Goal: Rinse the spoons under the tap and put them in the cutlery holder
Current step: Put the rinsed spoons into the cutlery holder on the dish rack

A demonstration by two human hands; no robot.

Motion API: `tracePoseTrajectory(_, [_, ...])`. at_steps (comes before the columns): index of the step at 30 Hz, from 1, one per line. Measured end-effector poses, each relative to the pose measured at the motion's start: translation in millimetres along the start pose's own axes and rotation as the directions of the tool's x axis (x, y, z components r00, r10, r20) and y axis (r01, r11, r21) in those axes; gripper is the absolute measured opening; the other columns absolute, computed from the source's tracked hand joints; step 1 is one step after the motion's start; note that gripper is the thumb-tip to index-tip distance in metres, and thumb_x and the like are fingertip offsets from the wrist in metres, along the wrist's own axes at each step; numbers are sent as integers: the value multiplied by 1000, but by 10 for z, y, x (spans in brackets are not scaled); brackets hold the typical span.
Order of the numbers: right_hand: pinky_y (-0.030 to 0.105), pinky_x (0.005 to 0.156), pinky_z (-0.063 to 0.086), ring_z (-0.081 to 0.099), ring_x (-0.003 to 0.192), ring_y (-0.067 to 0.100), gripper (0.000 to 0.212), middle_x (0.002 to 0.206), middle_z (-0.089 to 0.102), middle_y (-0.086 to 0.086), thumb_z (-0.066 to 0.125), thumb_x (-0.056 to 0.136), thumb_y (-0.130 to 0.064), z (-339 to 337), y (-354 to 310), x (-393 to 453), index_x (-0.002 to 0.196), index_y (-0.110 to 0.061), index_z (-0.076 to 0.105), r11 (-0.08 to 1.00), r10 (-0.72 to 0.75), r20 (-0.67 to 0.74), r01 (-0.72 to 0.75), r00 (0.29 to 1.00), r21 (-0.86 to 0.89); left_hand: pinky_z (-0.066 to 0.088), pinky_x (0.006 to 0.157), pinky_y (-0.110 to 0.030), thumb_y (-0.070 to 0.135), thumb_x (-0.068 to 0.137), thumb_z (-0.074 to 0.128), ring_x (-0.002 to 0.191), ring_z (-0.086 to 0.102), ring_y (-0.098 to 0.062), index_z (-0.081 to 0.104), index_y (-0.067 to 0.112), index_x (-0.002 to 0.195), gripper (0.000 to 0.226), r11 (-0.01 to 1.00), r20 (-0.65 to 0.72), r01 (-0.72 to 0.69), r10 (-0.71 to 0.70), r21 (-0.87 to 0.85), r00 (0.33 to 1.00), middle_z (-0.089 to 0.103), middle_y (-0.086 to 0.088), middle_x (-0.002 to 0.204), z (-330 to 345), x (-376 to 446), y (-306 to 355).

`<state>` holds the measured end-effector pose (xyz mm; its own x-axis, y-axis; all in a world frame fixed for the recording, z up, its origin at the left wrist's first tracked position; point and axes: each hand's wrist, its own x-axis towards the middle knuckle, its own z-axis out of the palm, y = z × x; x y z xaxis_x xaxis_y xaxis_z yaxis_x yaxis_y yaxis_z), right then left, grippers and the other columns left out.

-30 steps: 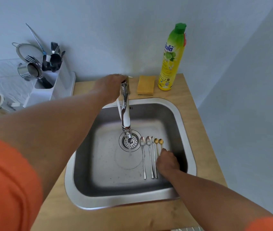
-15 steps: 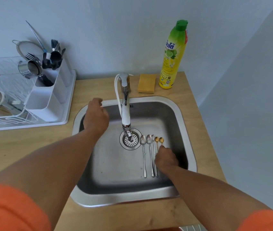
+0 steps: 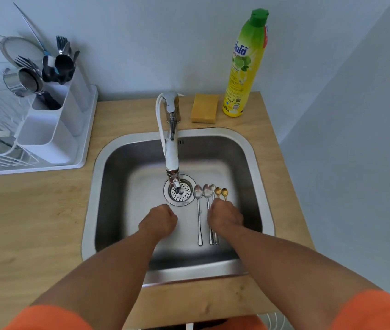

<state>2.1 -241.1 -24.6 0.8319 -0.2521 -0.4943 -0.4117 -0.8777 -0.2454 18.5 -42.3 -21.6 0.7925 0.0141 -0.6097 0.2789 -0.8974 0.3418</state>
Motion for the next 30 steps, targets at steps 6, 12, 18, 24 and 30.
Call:
tracePoseTrajectory(6, [30, 75, 47, 68, 107, 29, 25, 119, 71, 6, 52, 101, -33, 46, -18, 57, 117, -21, 67, 1000, 28, 1, -28, 1000, 0, 55, 92, -39, 38, 94, 58, 106, 67, -30, 71, 19, 99, 24, 1000, 10, -20, 20, -17, 1000, 72, -8, 112, 208, -29, 236])
tracePoseTrajectory(12, [29, 72, 45, 69, 104, 27, 24, 115, 72, 6, 55, 100, -36, 60, -17, 115, 115, -21, 68, 999, 48, 3, -48, 999, 10, 55, 90, -41, 49, 96, 56, 102, 68, -31, 70, 16, 104, 36, 999, -33, -6, 7, 43, 999, 71, -8, 110, 321, 48, 487])
tracePoseTrajectory(18, [31, 73, 47, 69, 104, 28, 25, 114, 72, 5, 54, 100, -39, 108, 8, 152, 113, -22, 68, 999, 39, 4, -39, 999, 25, 52, 86, -40, 56, 97, 51, 105, 67, -33, 69, 14, 112, 48, 992, -85, 40, -30, 117, 996, 70, -11, 115, 341, 231, 606])
tracePoseTrajectory(24, [33, 74, 50, 69, 104, 29, 27, 114, 72, 6, 54, 101, -40, 115, 13, 210, 113, -21, 69, 999, 33, 0, -33, 999, 20, 46, 76, -35, 50, 96, 60, 104, 69, -30, 69, 16, 110, 38, 987, -51, 65, -59, 144, 997, 72, -8, 114, 447, 275, 720])
tracePoseTrajectory(30, [31, 70, 45, 71, 103, 31, 28, 113, 73, 8, 56, 99, -41, 84, -45, 298, 107, -18, 70, 999, 32, -1, -32, 999, 3, 44, 73, -32, 37, 94, 52, 95, 68, -32, 65, 14, 101, 27, 992, -41, 56, -51, 117, 998, 69, -10, 107, 522, 101, 643])
